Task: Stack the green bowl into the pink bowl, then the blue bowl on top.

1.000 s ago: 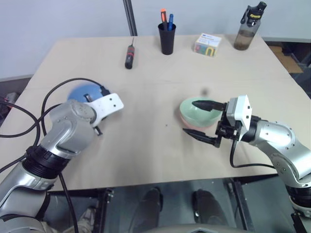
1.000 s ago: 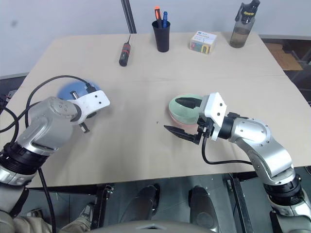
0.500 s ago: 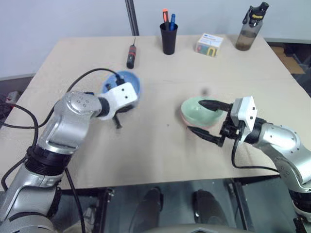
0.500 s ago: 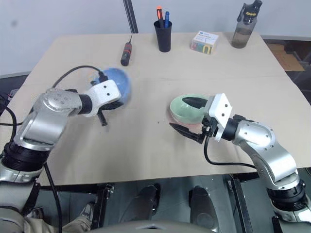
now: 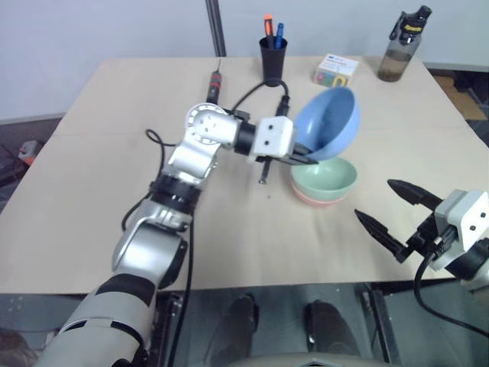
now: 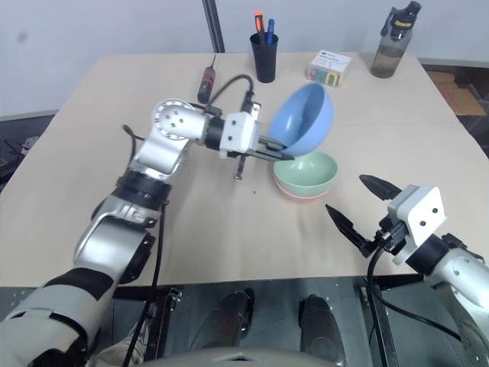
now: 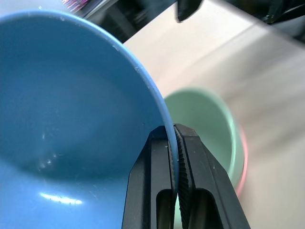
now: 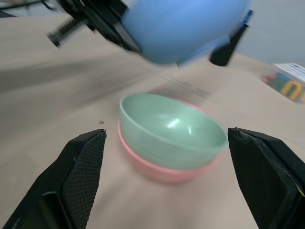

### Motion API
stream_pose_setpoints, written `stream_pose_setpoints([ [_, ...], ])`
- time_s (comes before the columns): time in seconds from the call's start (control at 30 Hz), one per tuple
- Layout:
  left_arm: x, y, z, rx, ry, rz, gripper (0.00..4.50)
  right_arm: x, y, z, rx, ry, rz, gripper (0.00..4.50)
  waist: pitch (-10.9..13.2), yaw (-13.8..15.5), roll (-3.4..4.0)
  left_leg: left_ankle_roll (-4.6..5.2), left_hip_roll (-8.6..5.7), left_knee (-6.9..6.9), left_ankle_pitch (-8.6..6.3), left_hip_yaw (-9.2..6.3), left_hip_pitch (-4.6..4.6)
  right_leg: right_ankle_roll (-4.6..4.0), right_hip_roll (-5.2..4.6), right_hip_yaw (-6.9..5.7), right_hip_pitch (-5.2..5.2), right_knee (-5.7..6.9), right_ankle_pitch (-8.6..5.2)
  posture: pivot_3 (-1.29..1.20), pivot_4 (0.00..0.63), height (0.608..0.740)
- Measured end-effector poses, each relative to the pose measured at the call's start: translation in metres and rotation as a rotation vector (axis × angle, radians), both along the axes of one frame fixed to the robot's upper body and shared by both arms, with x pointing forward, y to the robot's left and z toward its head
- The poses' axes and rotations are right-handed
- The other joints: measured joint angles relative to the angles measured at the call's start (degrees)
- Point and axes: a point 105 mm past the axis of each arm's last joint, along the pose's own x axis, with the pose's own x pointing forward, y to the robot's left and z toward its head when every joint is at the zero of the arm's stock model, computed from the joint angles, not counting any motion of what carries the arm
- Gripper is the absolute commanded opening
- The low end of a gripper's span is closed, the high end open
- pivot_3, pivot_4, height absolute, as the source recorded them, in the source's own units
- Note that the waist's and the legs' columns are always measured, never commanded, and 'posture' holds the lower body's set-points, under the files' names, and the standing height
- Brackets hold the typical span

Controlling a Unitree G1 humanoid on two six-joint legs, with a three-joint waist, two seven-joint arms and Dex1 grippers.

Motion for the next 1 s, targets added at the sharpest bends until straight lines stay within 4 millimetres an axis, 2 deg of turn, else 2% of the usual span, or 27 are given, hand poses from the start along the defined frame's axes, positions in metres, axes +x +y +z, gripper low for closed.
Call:
stream_pose_setpoints([
  [0.27, 0.004, 0.007, -0.014, 0.058, 0.034, -0.047, 0.03, -0.012, -0.007, 0.004, 0.026, -0.022, -0.06, 4.26, 0.0, -0.7, 0.0, 0.0, 0.01, 0.02, 0.0, -0.07, 0.07, 0.02, 0.01, -0.03, 0.11, 0.04, -0.01, 0.0, 0.15, 0.74],
  [0.67, 0.006, 0.007, -0.02, 0.088, 0.014, -0.041, 0.03, -0.011, -0.004, 0.013, 0.024, -0.062, -0.033, 4.26, 0.0, -0.7, 0.0, 0.0, 0.01, 0.02, 0.0, -0.09, 0.07, 0.02, 0.02, -0.03, 0.12, 0.04, -0.01, 0.0, 0.15, 0.74],
  [0.83, 0.014, 0.009, -0.018, 0.099, -0.009, 0.007, 0.03, -0.006, 0.015, 0.031, 0.031, -0.143, 0.074, 4.26, 0.0, -0.7, -0.01, 0.0, 0.02, 0.01, 0.0, -0.11, 0.07, 0.03, 0.04, -0.05, 0.11, 0.03, -0.01, 0.0, 0.15, 0.74],
  [1.0, 0.014, 0.011, -0.017, 0.102, -0.01, 0.011, 0.03, -0.004, 0.026, 0.035, 0.042, -0.161, 0.121, 4.26, 0.0, -0.6, -0.01, 0.0, 0.0, -0.01, 0.0, -0.13, 0.02, 0.02, 0.03, -0.06, 0.1, -0.01, -0.01, 0.0, 0.15, 0.74],
])
